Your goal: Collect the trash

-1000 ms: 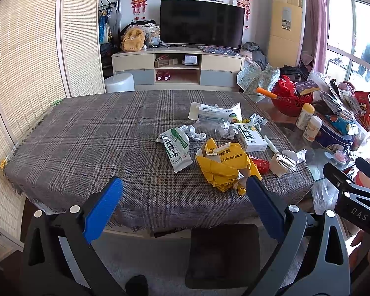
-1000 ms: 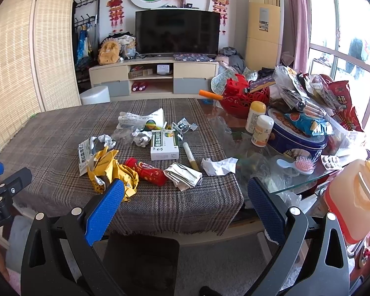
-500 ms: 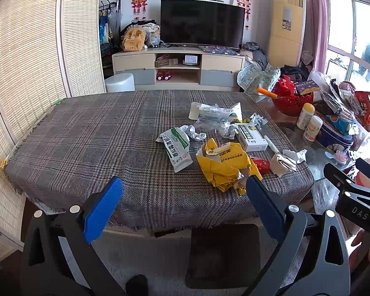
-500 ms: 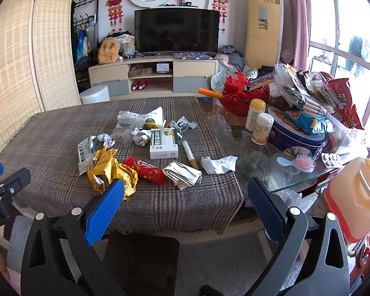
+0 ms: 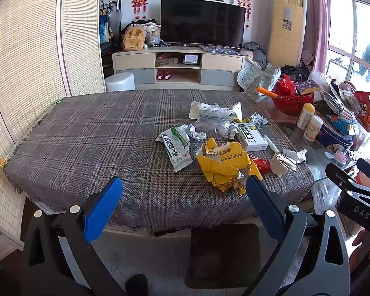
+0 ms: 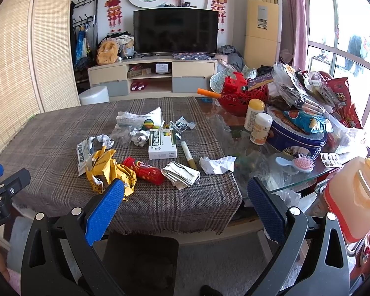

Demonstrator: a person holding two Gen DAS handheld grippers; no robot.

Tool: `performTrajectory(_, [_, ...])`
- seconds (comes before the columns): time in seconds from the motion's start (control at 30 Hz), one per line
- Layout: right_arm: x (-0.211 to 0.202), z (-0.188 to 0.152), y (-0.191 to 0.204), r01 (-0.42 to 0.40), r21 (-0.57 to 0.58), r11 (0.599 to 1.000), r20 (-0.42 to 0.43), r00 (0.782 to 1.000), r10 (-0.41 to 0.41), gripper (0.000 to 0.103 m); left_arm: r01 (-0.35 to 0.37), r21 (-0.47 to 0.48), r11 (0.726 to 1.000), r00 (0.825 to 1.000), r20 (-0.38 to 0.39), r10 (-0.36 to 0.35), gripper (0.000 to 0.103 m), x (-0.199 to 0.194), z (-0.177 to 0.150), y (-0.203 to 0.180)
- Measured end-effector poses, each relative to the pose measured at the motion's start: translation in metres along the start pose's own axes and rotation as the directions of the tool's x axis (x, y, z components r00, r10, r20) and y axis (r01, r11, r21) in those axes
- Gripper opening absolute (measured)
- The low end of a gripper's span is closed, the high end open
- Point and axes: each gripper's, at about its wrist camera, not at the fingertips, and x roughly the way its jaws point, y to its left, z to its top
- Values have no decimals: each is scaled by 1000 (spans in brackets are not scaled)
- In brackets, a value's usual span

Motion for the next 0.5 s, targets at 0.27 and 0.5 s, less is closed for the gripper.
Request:
performTrajectory(0.27, [1,0,0,-2,-2,1000,-3,1000,2,100,-2,-4,1000,1000,-2,1,95,0,1,1])
performTrajectory(0.5, [7,-6,-5,-16,0,1000,-34,999,16,100,-13,5,1000,999,-32,13,95,6,-2,1])
